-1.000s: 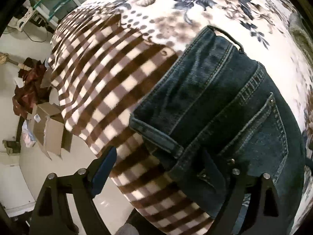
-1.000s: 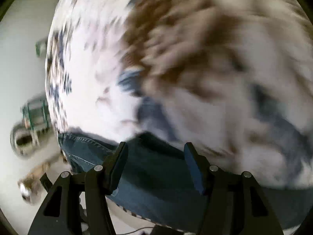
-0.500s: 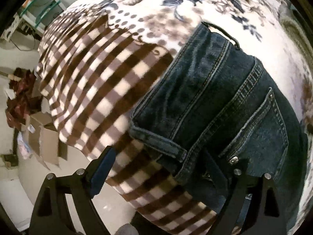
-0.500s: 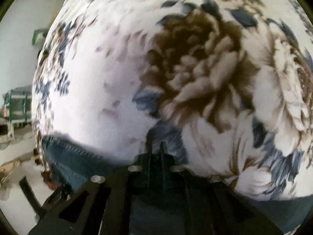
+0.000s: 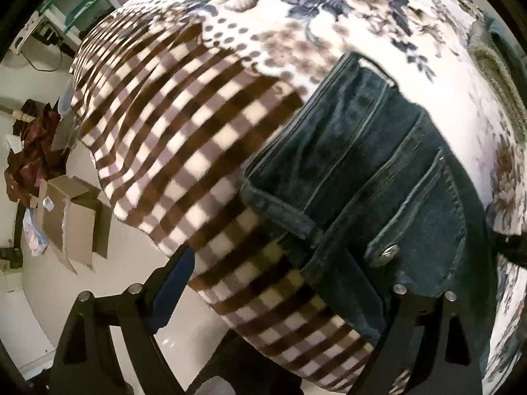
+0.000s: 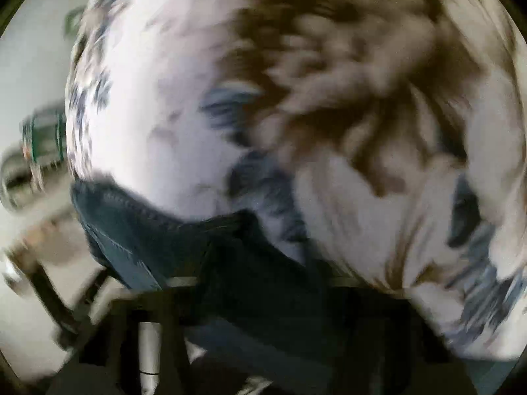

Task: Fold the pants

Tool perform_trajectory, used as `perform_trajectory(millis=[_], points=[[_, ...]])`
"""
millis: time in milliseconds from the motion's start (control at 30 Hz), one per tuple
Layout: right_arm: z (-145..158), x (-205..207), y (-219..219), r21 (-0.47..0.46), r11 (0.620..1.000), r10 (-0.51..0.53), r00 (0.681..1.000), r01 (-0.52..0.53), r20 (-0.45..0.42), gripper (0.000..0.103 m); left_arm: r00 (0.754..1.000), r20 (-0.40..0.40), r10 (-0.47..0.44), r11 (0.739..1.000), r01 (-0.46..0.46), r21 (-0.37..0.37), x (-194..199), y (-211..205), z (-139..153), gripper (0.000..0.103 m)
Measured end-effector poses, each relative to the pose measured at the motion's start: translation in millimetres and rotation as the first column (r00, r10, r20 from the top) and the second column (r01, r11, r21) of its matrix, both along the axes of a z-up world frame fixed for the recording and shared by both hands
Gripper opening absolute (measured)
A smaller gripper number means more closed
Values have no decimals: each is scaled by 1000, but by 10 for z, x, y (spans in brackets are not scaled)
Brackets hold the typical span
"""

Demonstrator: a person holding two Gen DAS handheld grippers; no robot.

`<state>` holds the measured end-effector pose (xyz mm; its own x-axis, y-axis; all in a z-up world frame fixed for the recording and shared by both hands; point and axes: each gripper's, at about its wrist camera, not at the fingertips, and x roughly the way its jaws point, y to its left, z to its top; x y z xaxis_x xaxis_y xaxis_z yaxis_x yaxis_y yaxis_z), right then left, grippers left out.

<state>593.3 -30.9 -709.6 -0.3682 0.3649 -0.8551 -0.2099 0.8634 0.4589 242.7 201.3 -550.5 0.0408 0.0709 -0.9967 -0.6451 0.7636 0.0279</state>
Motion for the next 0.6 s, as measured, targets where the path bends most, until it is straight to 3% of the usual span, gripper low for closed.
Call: perform_trajectory(millis=[33, 67, 100, 200, 233, 300, 367, 400, 433, 500, 600], points=[[59, -32, 66, -27, 999, 32, 998, -31, 48, 5, 1000, -7, 6, 1000, -6, -5, -16, 20, -32, 91], [221, -51, 130, -86, 995, 65, 985, -52, 158, 5, 1000, -7, 12, 1000, -12, -10, -32, 38, -53, 91], [296, -47, 127, -102, 994, 52, 980, -32, 192, 4, 1000, -1, 17, 1000, -17, -16, -47, 62, -61, 91], [490, 97, -100, -108, 985, -92, 948, 131, 305, 0, 1000, 8, 0, 1000, 0, -5, -69, 83, -81, 91], [473, 172, -201, -107, 980, -128, 943, 168, 306, 0, 1000, 4, -6, 1000, 6, 1, -70, 75, -92, 91], [338, 223, -400, -71, 960, -254, 951, 270, 178, 0, 1000, 6, 6, 1000, -6, -20, -112, 119, -89, 91], [339, 194, -524, -69, 949, -295, 944, 307, 149, 2, 1000, 15, 27, 998, -26, -51, -143, 155, -26, 91], [374, 146, -605, -66, 948, -304, 946, 312, 110, 11, 998, 36, 44, 997, -42, -71, -182, 199, 26, 91], [424, 77, -645, -61, 943, -320, 943, 327, 95, 28, 997, 52, 61, 995, -57, -83, -197, 216, 80, 91], [602, -257, -792, -16, 918, -392, 914, 396, 101, 50, 992, 83, 98, 991, -90, -100, -243, 290, 155, 91], [727, -819, -1045, -30, 869, -492, 869, 493, 46, 52, 987, 95, 128, 986, -117, -117, -209, 406, 57, 90]])
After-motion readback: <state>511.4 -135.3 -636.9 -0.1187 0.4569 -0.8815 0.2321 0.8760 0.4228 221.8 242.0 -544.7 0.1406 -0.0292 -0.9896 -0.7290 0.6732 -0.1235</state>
